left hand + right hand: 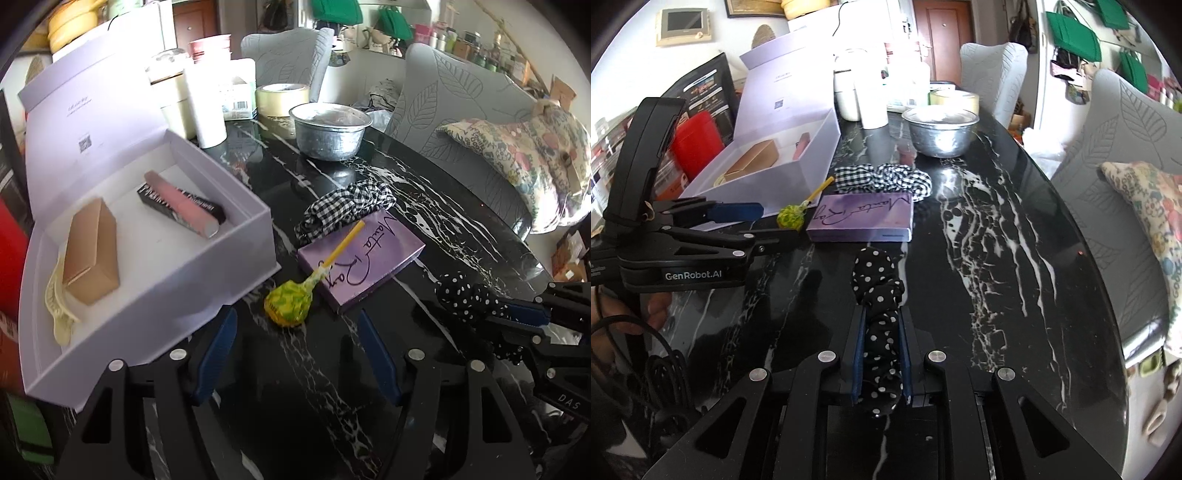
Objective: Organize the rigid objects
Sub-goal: 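Lift the scrunchie with the right tool while the left tool grasps the yellow-green lollipop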
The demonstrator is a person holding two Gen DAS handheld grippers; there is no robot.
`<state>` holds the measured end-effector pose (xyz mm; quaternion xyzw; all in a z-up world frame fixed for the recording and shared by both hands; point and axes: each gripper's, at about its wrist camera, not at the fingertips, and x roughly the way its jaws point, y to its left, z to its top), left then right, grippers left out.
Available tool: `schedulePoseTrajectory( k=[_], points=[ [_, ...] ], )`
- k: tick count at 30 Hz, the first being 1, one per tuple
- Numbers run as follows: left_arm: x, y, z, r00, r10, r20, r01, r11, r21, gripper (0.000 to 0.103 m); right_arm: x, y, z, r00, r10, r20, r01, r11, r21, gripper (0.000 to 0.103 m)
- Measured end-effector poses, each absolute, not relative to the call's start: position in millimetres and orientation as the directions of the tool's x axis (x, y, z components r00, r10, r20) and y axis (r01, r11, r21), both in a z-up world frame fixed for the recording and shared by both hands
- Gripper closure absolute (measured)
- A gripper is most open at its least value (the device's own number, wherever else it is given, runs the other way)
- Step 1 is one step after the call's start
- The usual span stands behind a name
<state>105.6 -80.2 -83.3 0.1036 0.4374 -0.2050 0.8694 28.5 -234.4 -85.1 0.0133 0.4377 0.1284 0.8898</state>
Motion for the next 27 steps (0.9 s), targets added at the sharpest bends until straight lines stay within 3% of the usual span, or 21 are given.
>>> schedulePoseTrajectory(
  k=[1, 5, 7, 9, 10, 27],
  points=[
    [108, -83, -85, 0.523, -0.269, -0.809, 0.460, 0.888, 0.002, 0.052, 28, -236, -86, 0.583, 0.240, -0.776, -0.214, 0.967, 0.139, 0.087],
    [111, -88, -91, 0.512, -0.277, -0.813, 0.485, 0.874, 0.008, 0.054, 30, -238, -88, 0.576, 0.241, -0.781, -0.206, 0.968, 0.146, 0.087],
    [111, -90, -93, 0.515, -0.274, -0.812, 0.497, 0.867, 0.022, 0.065, 30, -239, -89, 0.574, 0.239, -0.783, -0.203, 0.968, 0.147, 0.087],
    [112, -90, -94, 0.512, -0.280, -0.812, 0.501, 0.865, 0.018, 0.065, 31, -240, -89, 0.571, 0.240, -0.785, -0.202, 0.968, 0.149, 0.087],
    [112, -89, -95, 0.516, -0.287, -0.807, 0.501, 0.865, 0.012, 0.075, 31, -240, -89, 0.571, 0.240, -0.785, -0.202, 0.968, 0.149, 0.087],
    [66, -75, -82, 0.516, -0.310, -0.798, 0.488, 0.872, -0.023, 0.075, 10, -235, -83, 0.580, 0.242, -0.778, -0.206, 0.967, 0.147, 0.087]
  ],
)
